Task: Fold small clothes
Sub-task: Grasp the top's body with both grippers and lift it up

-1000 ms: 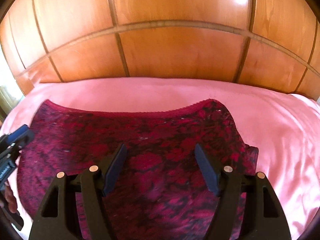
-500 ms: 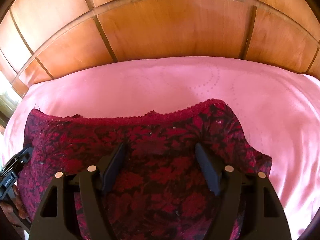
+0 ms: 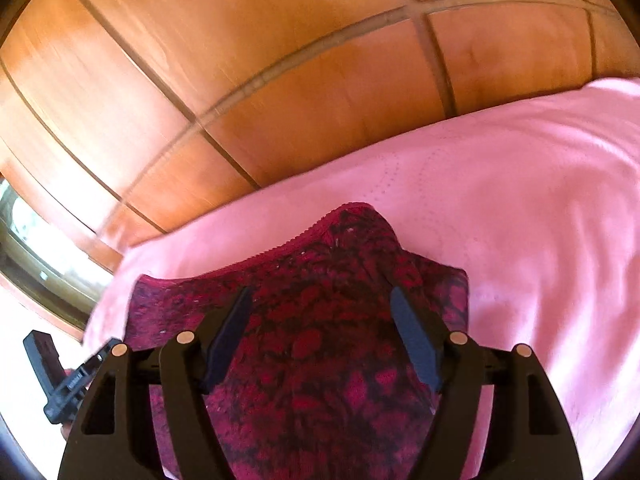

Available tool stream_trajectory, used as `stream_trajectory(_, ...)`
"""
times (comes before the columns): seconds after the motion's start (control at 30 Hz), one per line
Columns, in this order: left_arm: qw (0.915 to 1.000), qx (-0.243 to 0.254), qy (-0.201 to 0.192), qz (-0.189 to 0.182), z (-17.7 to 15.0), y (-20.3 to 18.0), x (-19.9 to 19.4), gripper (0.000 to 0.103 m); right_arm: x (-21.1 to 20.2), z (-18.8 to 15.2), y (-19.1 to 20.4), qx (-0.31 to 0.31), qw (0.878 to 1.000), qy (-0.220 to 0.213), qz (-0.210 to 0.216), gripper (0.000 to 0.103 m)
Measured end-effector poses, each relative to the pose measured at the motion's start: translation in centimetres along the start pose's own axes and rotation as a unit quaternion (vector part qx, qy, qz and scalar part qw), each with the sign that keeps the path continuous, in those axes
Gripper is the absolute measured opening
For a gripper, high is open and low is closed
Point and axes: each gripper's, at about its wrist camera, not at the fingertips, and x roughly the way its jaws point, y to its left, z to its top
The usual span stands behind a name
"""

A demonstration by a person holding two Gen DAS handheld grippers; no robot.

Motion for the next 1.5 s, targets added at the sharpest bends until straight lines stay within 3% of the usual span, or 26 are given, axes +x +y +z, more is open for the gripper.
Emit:
stream_trajectory(0.07,1.0,0.007,0.0,-0.003,-0.7,-0.4,-0.7,0.038,-1.7,-1.0,-1.0,0.016,1.0,-0.021,-0.004,0.084)
stream_trajectory(0.1,0.9999,0.015,0.002,-0.003,-1.3,-0.9,-1.0,0.038,-1.9,-1.3,-1.4,0.023,0.999,-0.025,-0.005,0.084)
stream_trajectory(0.2,0.9995,0.024,0.016,-0.013,-2.7,-1.9,-1.3,0.038,-1.7,-2.6,-3.9,0.051,0.999,-0.001,-0.005,0.083)
stream_trajectory(0.3,0.9989,0.032,0.028,-0.016,-3.8,-2.9,-1.3,0.038,-1.2,-4.2,-5.4,0.069,0.997,0.026,0.021,0.082)
stream_trajectory(0.63,0.9959,0.07,0.055,-0.018,-5.5,-5.2,-0.4,0.038,-1.8,-9.9,-6.8,0.06,0.99,0.074,0.1,0.082)
stream_trajectory(0.73,0.9947,0.073,0.071,-0.012,-5.6,-5.1,0.4,0.038,-2.5,-11.1,-6.7,0.04,0.991,0.077,0.103,0.082)
stream_trajectory(0.8,0.9946,0.069,0.076,-0.013,-5.6,-5.1,0.5,0.038,-2.8,-11.3,-6.3,0.028,0.993,0.077,0.085,0.073)
stream_trajectory(0.87,0.994,0.074,0.08,-0.011,-5.5,-5.2,0.7,0.038,-2.9,-11.3,-5.4,0.01,0.994,0.077,0.071,0.057)
stream_trajectory(1.03,0.9934,0.077,0.085,-0.009,-5.4,-5.3,1.0,0.038,-4.3,-10.9,-2.1,-0.043,0.995,0.073,0.051,0.038)
stream_trajectory(1.3,0.9939,0.045,0.088,-0.049,-5.0,-3.9,1.1,0.038,-6.0,-9.0,3.9,-0.058,0.994,0.043,0.087,0.03)
stream_trajectory(1.5,0.9921,0.003,0.085,-0.092,-4.7,-2.1,1.0,0.038,-6.8,-8.3,12.5,-0.108,0.983,0.019,0.144,0.027)
